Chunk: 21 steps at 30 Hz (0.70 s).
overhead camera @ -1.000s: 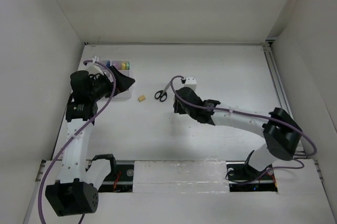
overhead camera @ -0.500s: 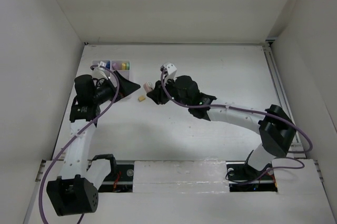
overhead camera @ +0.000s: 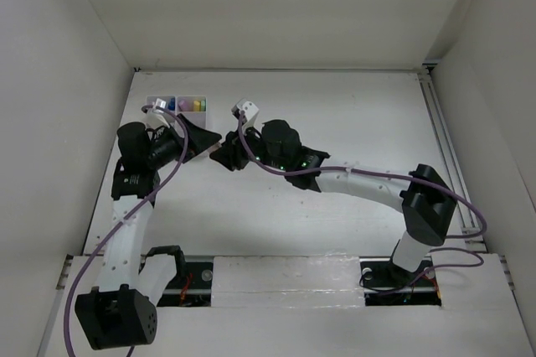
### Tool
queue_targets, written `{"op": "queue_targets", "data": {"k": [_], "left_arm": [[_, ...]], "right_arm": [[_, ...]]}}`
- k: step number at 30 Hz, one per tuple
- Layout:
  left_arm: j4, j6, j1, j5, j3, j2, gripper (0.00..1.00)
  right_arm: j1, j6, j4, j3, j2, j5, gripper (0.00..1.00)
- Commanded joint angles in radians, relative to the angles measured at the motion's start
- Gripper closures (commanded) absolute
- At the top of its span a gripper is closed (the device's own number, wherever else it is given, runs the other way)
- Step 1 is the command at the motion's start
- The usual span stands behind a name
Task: Sort the stationery into containers
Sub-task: Place the stapler in the storage box.
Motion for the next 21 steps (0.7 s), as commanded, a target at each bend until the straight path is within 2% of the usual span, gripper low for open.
{"op": "queue_targets", "data": {"k": [1,4,5,9,14,16,17,18,19,20,21], "left_arm": [[0.059,-0.008,0.005,-0.008,-0.007,-0.023,0.37],[0.059,-0.008,0.005,-0.008,-0.007,-0.023,0.58],[0.059,-0.008,0.005,0.001,-0.007,-0.023,0.73],[0.059,-0.008,0.005,0.014,-0.007,-0.005,1.0],[0.08,-0.043,0.005,0.001,-0.007,-0.005,1.0],[0.09,-0.043,0.005,-0.009,-0.007,-0.005,1.0],[0.09,-0.052,0.005,-0.009,-0.007,-0.005,1.0],[0.09,-0.052,0.005,-0.041,-0.007,-0.005,1.0],[0.079,-0.052,0.005,-0.063,0.006,-0.005,1.0],[0.061,-0.052,0.005,-0.089,0.026,0.004,1.0],[0.051,-0.052,0.005,-0.118,0.037,0.005,1.0]], "right_arm": [[0.012,-0.015,0.053,0.048,-0.005,-0.002,1.0],[0.012,-0.004,0.033,0.059,0.006,0.027,1.0],[0.012,-0.004,0.033,0.059,0.006,0.027,1.0],[0.012,0.005,0.033,0.08,0.018,0.037,1.0],[0.021,0.014,0.013,0.089,0.029,0.092,1.0],[0.021,0.014,0.013,0.089,0.029,0.115,0.96],[0.021,0.014,0.013,0.089,0.029,0.115,0.83],[0.021,0.014,0.013,0.089,0.029,0.126,0.61],[0.021,0.014,0.004,0.089,0.029,0.153,0.22],[0.021,0.014,0.003,0.076,0.029,0.173,0.0],[0.021,0.014,-0.009,0.06,0.017,0.199,0.0]]}}
